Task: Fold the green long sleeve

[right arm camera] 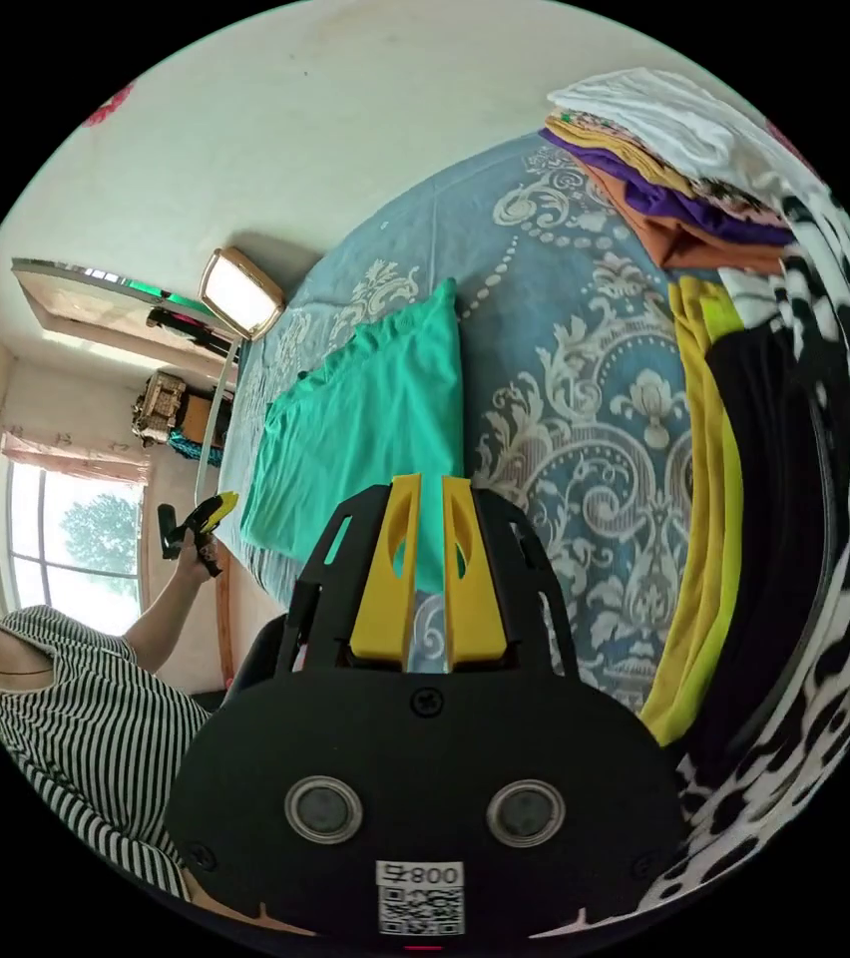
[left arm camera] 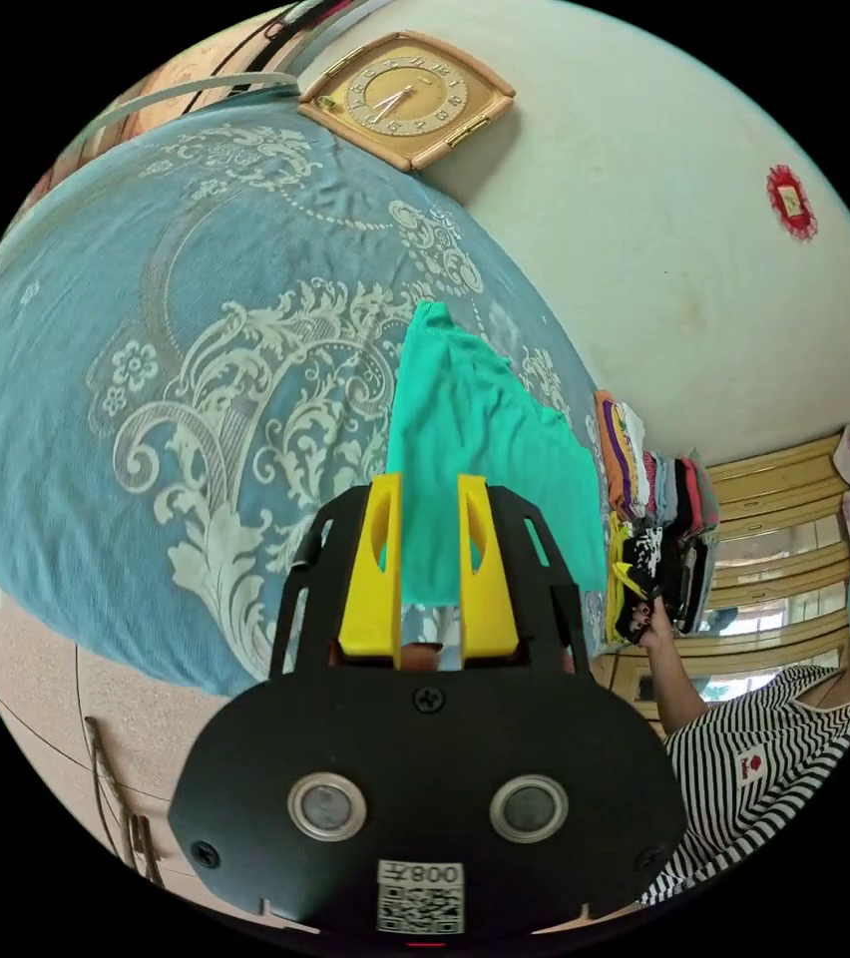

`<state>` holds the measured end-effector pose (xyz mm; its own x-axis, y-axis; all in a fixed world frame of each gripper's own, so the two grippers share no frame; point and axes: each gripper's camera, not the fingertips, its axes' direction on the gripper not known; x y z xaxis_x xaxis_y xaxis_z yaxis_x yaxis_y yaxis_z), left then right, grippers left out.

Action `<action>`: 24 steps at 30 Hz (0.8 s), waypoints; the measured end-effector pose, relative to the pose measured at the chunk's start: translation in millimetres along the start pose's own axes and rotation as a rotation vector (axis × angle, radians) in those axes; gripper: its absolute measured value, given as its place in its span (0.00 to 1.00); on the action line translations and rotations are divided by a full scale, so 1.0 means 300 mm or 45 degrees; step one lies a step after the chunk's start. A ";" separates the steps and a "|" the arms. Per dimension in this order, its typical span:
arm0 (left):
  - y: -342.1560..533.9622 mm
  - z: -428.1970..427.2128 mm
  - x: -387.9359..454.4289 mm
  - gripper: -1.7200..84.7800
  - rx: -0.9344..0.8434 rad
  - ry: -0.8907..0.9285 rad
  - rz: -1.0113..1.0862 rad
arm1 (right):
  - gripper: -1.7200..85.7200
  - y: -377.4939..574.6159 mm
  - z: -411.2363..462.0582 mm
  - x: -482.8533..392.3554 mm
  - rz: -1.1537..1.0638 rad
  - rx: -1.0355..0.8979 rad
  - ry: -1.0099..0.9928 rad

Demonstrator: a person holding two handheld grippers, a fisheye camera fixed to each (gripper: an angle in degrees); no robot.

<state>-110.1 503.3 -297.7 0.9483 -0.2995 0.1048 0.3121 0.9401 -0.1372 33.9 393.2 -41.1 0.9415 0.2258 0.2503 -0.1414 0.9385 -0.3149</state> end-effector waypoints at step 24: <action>0.435 0.152 0.100 0.05 0.004 0.233 -0.106 | 0.04 0.243 -0.142 0.212 0.023 -0.111 -0.299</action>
<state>-43.5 624.4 -267.4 0.9140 -0.4003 -0.0656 0.3896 0.9114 -0.1321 96.5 464.8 -87.3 0.8406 0.3066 0.4465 -0.1211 0.9099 -0.3967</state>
